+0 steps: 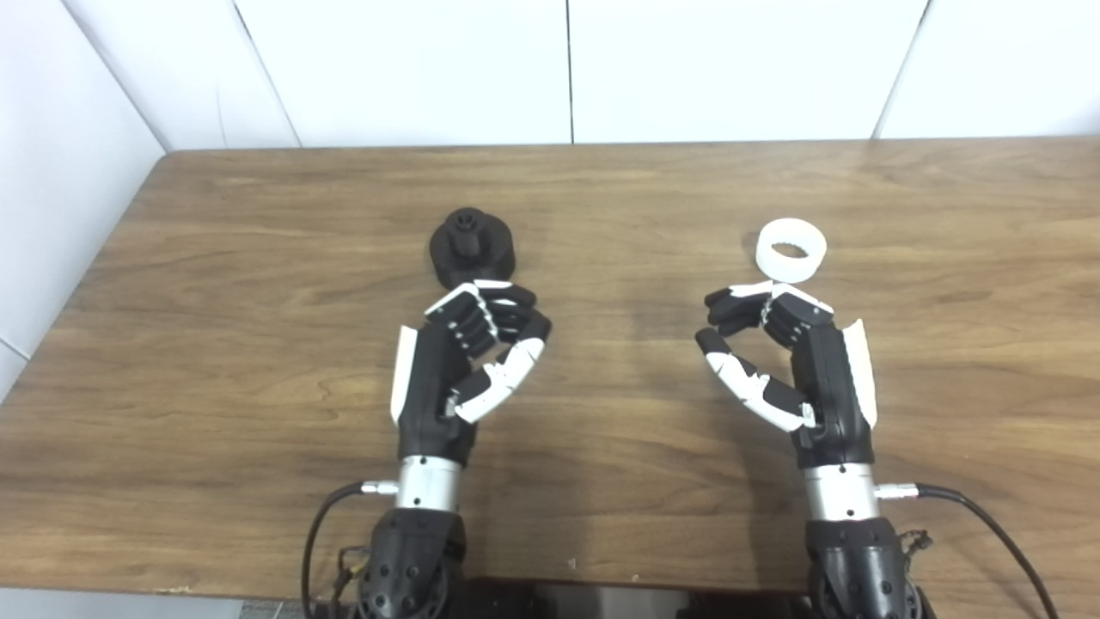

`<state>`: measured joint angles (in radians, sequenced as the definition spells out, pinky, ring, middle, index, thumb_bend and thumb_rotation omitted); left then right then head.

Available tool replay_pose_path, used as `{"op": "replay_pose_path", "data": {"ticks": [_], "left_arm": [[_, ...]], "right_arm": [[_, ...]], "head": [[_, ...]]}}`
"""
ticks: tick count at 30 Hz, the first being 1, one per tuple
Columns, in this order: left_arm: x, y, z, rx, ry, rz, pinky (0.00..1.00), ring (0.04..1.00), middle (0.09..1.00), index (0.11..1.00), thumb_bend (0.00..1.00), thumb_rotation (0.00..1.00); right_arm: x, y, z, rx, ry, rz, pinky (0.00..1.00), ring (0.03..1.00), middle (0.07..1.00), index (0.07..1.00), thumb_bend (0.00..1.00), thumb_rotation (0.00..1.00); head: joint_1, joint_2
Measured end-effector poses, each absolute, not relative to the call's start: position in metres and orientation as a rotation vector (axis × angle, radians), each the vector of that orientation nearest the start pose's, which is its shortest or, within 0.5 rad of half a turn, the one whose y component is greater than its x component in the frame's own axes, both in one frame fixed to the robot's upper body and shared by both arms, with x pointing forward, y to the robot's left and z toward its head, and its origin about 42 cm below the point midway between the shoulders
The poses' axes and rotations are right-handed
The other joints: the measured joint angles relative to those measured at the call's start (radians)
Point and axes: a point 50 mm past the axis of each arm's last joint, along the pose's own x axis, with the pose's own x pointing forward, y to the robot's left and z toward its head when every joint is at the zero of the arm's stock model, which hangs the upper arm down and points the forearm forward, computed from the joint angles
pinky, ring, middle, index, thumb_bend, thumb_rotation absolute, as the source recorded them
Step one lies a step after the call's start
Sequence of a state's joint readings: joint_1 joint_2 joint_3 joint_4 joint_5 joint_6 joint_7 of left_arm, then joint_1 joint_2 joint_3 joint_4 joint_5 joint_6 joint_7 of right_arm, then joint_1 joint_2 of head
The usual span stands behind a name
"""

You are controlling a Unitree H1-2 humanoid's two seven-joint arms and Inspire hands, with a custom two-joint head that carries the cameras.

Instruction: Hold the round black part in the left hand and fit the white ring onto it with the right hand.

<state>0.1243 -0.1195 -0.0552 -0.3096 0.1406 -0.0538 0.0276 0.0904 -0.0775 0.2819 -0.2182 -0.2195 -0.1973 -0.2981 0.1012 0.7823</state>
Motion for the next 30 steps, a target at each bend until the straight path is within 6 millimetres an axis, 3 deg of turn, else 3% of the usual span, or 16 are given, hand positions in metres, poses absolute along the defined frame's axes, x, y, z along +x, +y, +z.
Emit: {"op": "replay_pose_path", "data": {"ticks": [4,6,9,17,18,20,22,30], "left_arm": [[0.247,0.192,0.165,0.166,-0.283,0.03,0.46,0.556,0.51,0.478,0.51,0.0],[0.25,0.202,0.168,0.253,-0.286,0.023,0.5,0.584,0.612,0.492,0.5,0.06],[0.25,0.214,0.173,0.344,-0.274,0.038,0.5,0.593,0.637,0.495,0.5,0.07],[0.268,0.219,0.188,0.436,-0.274,0.049,0.52,0.691,0.755,0.498,0.5,0.08],[0.271,0.222,0.189,0.463,-0.264,0.052,0.54,0.714,0.774,0.603,0.54,0.16],[0.274,0.228,0.191,0.513,-0.242,0.064,0.59,0.755,0.796,0.706,0.58,0.24],[0.277,0.235,0.192,0.582,-0.217,0.083,0.69,0.806,0.82,0.752,0.62,0.26],[0.299,0.249,0.207,0.71,-0.213,0.102,0.74,0.877,0.885,0.826,0.71,0.3]], "right_arm": [[0.241,-0.171,0.144,-0.175,-0.37,-0.015,0.49,0.548,0.592,0.496,0.49,0.16],[0.241,-0.171,0.144,-0.175,-0.37,-0.015,0.49,0.549,0.593,0.496,0.49,0.16],[0.241,-0.171,0.144,-0.17,-0.368,-0.013,0.49,0.55,0.594,0.495,0.49,0.16],[0.241,-0.173,0.143,-0.164,-0.365,-0.008,0.49,0.549,0.594,0.496,0.49,0.16],[0.241,-0.173,0.143,-0.164,-0.365,-0.008,0.49,0.549,0.594,0.496,0.49,0.16],[0.241,-0.173,0.143,-0.165,-0.365,-0.009,0.48,0.549,0.593,0.495,0.49,0.16],[0.241,-0.174,0.143,-0.165,-0.365,-0.01,0.48,0.546,0.59,0.495,0.49,0.16],[0.241,-0.174,0.143,-0.164,-0.366,-0.01,0.48,0.547,0.592,0.495,0.49,0.16]], "head": [[0.005,-0.002],[0.009,-0.003],[0.018,-0.005],[0.028,-0.006],[0.029,-0.008],[0.029,-0.008],[0.029,-0.008],[0.026,-0.009]]}}
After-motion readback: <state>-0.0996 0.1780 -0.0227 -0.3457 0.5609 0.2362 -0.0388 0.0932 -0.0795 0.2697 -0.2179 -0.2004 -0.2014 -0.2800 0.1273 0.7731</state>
